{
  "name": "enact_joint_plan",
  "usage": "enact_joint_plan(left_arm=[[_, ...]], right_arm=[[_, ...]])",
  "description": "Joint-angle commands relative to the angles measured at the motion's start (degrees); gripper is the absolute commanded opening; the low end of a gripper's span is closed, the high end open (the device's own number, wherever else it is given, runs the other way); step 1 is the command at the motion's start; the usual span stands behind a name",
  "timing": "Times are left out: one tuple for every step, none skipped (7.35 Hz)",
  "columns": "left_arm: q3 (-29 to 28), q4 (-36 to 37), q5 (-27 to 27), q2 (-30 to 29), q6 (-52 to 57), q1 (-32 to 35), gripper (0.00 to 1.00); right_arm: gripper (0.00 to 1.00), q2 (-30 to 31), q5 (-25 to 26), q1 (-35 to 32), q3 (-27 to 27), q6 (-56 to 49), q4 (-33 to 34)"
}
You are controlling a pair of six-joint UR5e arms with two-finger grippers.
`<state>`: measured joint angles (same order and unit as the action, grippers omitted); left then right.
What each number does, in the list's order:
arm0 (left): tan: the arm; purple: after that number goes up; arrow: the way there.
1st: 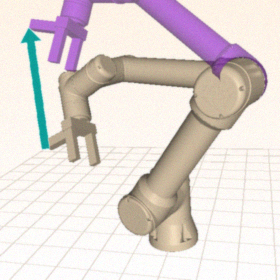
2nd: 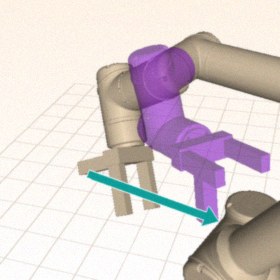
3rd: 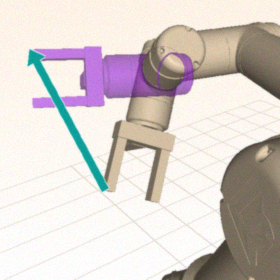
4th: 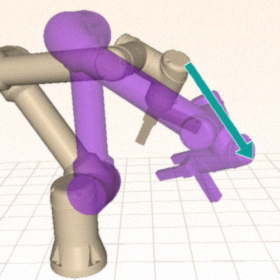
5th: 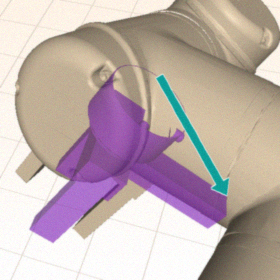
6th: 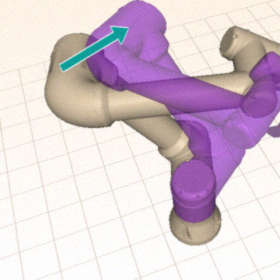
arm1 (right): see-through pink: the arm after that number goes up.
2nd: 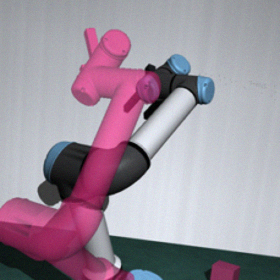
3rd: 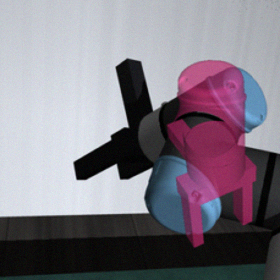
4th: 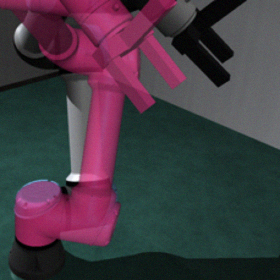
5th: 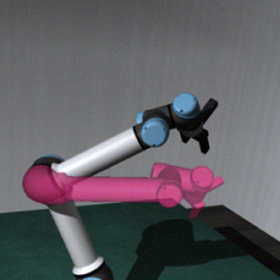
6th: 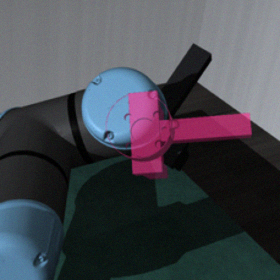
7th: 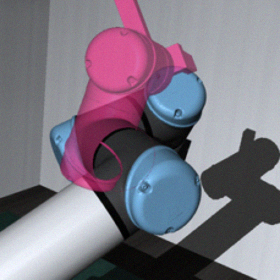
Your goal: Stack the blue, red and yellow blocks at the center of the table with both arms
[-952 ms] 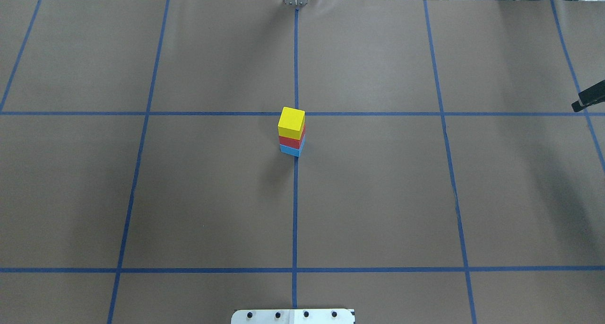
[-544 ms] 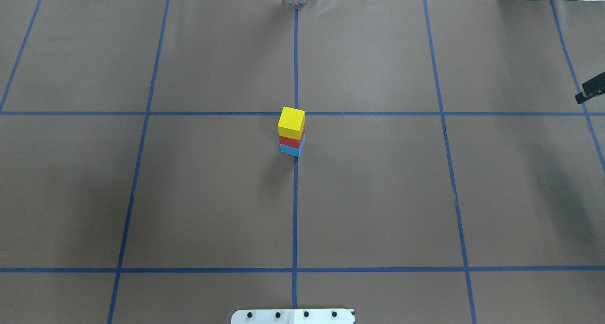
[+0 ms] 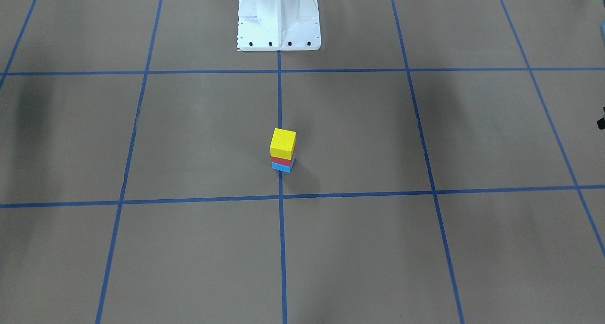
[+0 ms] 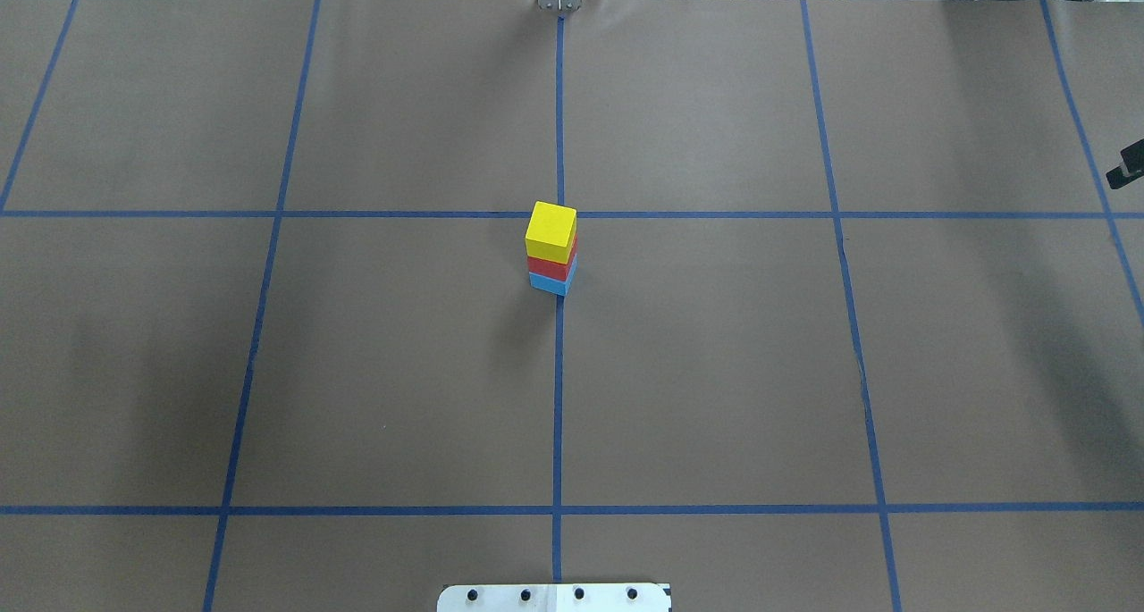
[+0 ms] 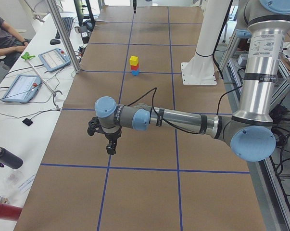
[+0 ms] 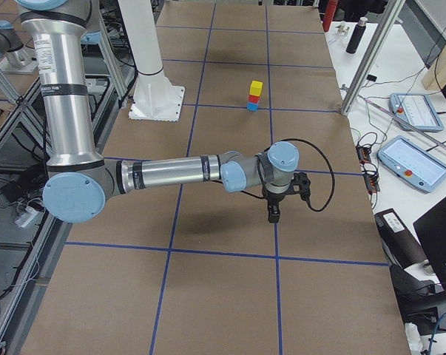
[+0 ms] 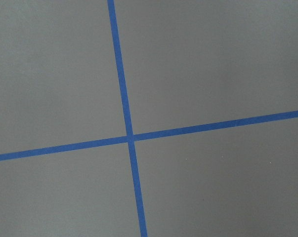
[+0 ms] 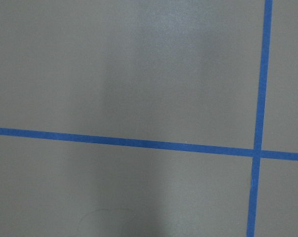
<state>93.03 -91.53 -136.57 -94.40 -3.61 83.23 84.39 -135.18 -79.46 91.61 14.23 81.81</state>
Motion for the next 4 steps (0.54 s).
enact_joint_plan(left_arm=[[0.3, -0.5, -1.8, 0.4, -3.9, -0.1, 1.00], [0.3, -0.9, -1.8, 0.4, -3.6, 0.0, 1.00], [0.3, -0.9, -1.8, 0.4, -3.6, 0.0, 1.00], [0.4, -1.0, -1.7, 0.4, -3.6, 0.0, 1.00]], right_arm=[[1.00, -0.4, 0.5, -0.5, -0.1, 0.0, 0.0], [1.00, -0.5, 0.5, -0.5, -0.1, 0.0, 0.0], [1.00, -0.5, 0.6, -0.5, -0.1, 0.0, -0.1], [1.00, -0.5, 0.8, -0.5, -0.1, 0.0, -0.1]])
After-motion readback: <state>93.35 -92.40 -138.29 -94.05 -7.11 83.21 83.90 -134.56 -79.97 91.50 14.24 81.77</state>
